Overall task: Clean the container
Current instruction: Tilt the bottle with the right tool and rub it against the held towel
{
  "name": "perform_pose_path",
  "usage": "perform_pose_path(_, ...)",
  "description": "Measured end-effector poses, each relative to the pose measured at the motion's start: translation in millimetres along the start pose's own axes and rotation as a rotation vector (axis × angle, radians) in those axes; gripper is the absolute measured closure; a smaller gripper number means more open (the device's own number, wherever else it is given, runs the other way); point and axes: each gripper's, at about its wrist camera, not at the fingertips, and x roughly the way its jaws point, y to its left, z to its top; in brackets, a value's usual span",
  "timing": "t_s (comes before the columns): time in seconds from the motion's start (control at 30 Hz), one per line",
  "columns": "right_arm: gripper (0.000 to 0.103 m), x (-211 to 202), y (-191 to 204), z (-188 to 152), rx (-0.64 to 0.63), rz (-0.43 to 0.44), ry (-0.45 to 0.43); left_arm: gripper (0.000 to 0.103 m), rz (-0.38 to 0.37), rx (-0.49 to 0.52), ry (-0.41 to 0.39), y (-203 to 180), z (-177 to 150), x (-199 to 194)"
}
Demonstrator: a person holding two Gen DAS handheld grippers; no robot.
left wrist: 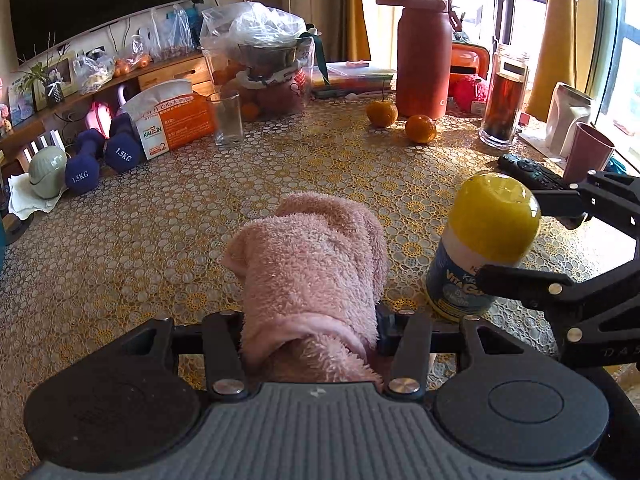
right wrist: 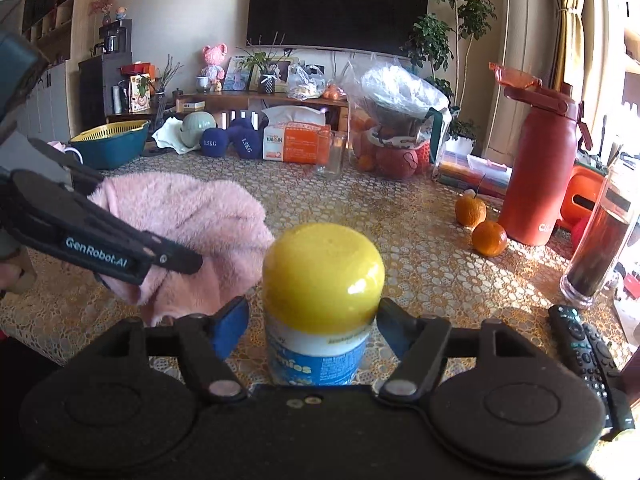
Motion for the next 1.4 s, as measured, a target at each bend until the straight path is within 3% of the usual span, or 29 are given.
perform_pose_path(0.2,0.026,-18,-8,19,0.021,0.028,-0.042,0.054,-0.090,-0.024,-0.039,-16,1,-21)
perform_pose_path(0.37,0.031,-9,-20,29,0.075,0.045,-0.014,0.054,-0.132,-0.008,-0.078,-34,7,-31)
perform_pose_path(0.47,0.048,-4,-26,28,0.133,0.076,0.006,0.054,-0.136,-0.005,-0.076,-41,9,-26)
perform_pose_path(0.7,0.049,-5,-30,27,0.156,0.084,0.000,0.054,-0.135,-0.011,-0.057,-47,9,-7)
perform_pose_path(1.07,0.049,-4,-37,30,0.194,0.068,0.004,0.054,-0.087,0.026,0.058,-53,-7,42)
perform_pose_path(1.27,0.049,-1,-44,33,0.259,0.054,0.025,0.054,-0.065,0.035,0.041,-51,-9,28)
perform_pose_path(1.4,0.048,2,-47,37,0.310,0.042,0.045,0.054,-0.097,-0.008,0.001,-52,-5,2)
